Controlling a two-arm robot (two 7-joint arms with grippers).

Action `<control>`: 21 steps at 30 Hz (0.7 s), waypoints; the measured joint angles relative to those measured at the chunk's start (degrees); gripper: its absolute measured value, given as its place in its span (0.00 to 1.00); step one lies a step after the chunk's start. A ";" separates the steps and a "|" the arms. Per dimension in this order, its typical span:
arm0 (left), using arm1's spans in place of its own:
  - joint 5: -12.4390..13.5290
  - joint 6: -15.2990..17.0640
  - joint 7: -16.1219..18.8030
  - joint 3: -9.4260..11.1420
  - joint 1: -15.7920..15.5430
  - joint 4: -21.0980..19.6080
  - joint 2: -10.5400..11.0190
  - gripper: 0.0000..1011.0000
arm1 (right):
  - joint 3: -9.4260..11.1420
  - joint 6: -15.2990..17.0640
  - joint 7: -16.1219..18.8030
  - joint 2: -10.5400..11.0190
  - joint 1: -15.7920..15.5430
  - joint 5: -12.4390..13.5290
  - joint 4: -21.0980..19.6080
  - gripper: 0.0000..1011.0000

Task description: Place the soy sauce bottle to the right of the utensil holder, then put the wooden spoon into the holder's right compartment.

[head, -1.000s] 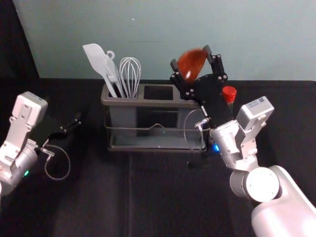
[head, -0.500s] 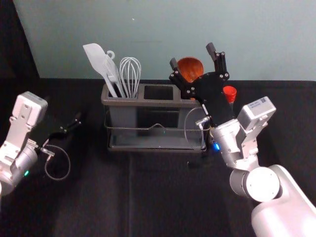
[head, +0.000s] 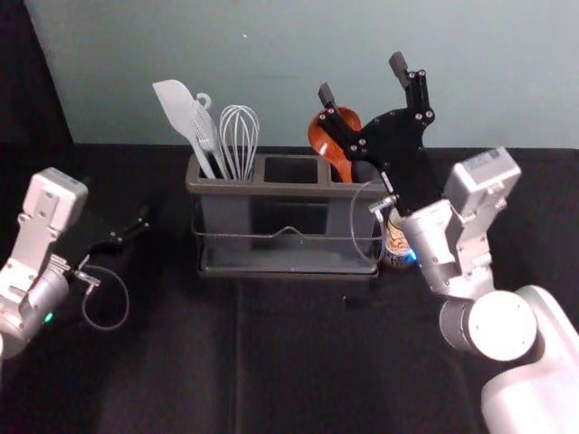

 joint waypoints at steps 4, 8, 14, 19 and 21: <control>0.00 0.00 0.00 0.00 0.00 0.00 0.00 0.99 | -0.43 7.97 -0.21 0.92 -2.08 -0.96 -5.67 0.99; 0.00 0.00 0.00 0.00 0.00 0.00 0.00 0.99 | -0.87 16.48 -0.06 2.03 -4.21 -1.40 -11.58 0.99; 0.00 0.00 0.00 0.00 0.00 0.00 0.00 0.99 | -1.46 25.93 0.58 3.64 -6.48 -1.43 -17.96 0.99; 0.00 0.00 0.00 0.00 0.00 0.00 0.00 0.99 | -1.89 30.31 0.50 4.70 -7.85 -1.43 -21.38 0.99; 0.00 0.00 0.00 0.00 0.00 0.00 0.00 0.99 | -1.98 30.85 0.42 5.00 -8.10 -1.39 -21.96 0.99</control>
